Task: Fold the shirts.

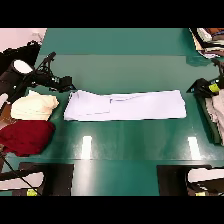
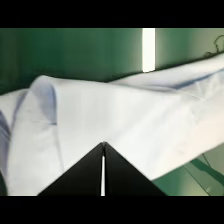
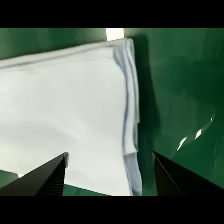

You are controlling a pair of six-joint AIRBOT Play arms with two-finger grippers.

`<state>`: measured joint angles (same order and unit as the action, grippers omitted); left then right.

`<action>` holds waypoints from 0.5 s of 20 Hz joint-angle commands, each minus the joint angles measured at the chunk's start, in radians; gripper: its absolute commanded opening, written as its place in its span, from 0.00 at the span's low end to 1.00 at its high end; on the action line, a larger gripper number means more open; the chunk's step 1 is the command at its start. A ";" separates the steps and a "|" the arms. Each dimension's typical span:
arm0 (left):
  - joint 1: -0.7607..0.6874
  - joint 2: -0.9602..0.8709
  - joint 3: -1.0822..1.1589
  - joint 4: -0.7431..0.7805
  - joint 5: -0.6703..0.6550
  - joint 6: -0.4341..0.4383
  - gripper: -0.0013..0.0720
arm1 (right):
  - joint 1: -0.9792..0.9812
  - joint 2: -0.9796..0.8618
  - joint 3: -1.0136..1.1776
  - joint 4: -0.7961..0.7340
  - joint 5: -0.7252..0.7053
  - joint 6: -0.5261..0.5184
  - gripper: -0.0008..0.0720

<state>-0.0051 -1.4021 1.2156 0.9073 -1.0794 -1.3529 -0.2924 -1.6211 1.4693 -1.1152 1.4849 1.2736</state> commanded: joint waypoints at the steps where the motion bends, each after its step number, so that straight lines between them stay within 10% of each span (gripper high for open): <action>1: -0.052 -0.002 0.006 -0.051 -0.019 0.018 0.05 | -0.088 -0.018 -0.090 0.078 0.020 -0.071 0.86; 10: -0.327 -0.066 0.006 -0.053 0.158 -0.098 0.05 | -0.002 -0.142 -0.192 0.206 -0.053 -0.157 0.73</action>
<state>-0.2577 -1.4395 1.2205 0.8585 -0.9730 -1.4097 -0.3321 -1.7363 1.2903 -0.9180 1.4837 1.1358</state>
